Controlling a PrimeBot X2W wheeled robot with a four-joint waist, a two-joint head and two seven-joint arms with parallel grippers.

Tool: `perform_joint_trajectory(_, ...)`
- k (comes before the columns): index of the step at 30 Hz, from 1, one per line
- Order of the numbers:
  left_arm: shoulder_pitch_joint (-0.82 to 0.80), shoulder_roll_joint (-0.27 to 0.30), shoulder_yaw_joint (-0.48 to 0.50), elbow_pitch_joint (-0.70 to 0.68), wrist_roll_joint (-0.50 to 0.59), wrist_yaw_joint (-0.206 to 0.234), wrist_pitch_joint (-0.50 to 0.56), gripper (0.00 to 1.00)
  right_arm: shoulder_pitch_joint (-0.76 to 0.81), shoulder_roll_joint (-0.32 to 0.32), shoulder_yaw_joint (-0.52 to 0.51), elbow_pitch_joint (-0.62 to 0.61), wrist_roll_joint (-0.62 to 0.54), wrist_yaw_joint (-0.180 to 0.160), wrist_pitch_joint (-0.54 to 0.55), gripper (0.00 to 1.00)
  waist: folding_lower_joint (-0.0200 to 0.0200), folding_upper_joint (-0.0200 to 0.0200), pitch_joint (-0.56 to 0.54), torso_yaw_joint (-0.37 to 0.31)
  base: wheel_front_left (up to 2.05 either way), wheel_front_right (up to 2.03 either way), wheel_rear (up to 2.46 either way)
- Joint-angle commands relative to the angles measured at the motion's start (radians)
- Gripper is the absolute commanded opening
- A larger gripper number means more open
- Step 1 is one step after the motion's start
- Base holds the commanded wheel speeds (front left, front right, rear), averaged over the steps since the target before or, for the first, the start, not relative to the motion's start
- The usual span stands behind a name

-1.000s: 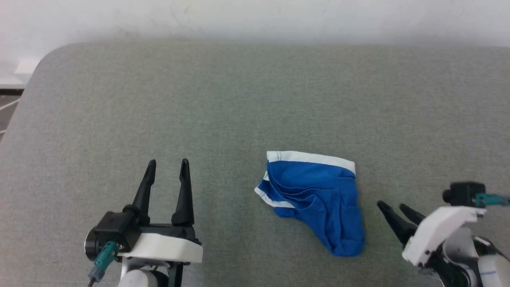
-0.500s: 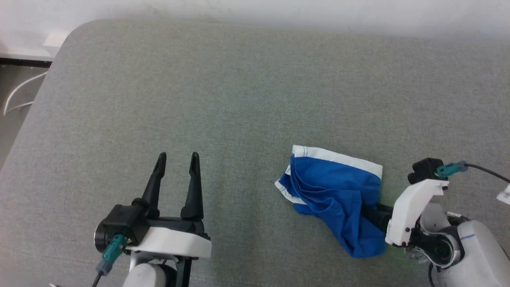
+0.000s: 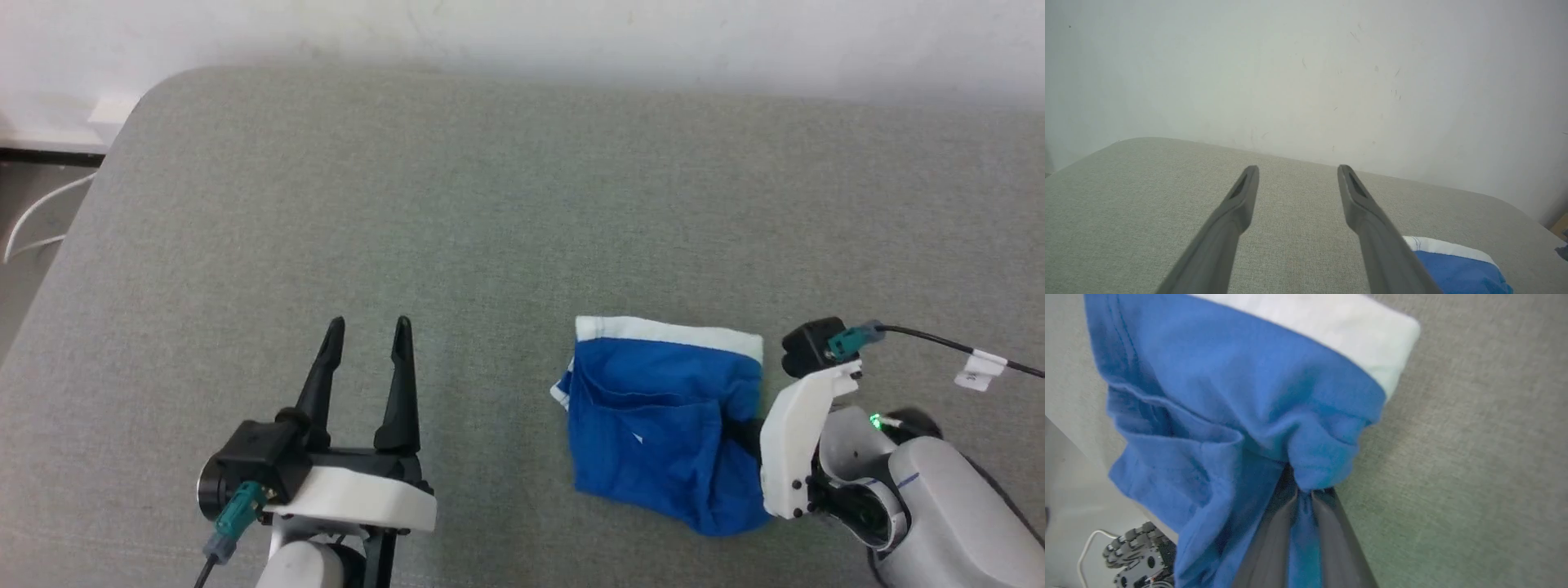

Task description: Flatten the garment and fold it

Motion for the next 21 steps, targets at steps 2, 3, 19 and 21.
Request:
perform_joint_trajectory(2, 0.004, -0.002, -0.003, 0.003, -0.006, -0.001, -0.005, 1.00, -0.028, -0.032, 0.031, -0.023, -0.047, -0.002, -0.020, 0.00, 0.0000, 0.0000, -0.022, -0.022, 0.00, 0.00, 0.00)
perform_joint_trajectory(3, 0.010, -0.002, -0.006, 0.003, -0.006, -0.004, -0.005, 1.00, -0.043, -0.065, 0.072, -0.058, -0.100, -0.002, -0.034, 0.00, 0.0000, 0.0000, -0.031, -0.040, 0.00, 0.00, 0.00)
perform_joint_trajectory(19, -0.004, -0.002, -0.016, -0.023, 0.014, -0.019, -0.005, 1.00, -0.125, -0.205, 0.162, -0.190, -0.217, -0.002, 0.036, 0.00, 0.0000, 0.0000, 0.026, -0.321, 0.00, 0.00, 0.00)
perform_joint_trajectory(21, -0.020, -0.002, -0.013, -0.033, 0.025, -0.023, -0.005, 1.00, -0.137, -0.201, 0.139, -0.181, -0.212, -0.002, 0.038, 0.00, 0.0000, 0.0000, 0.066, -0.373, 0.00, 0.00, 0.00)
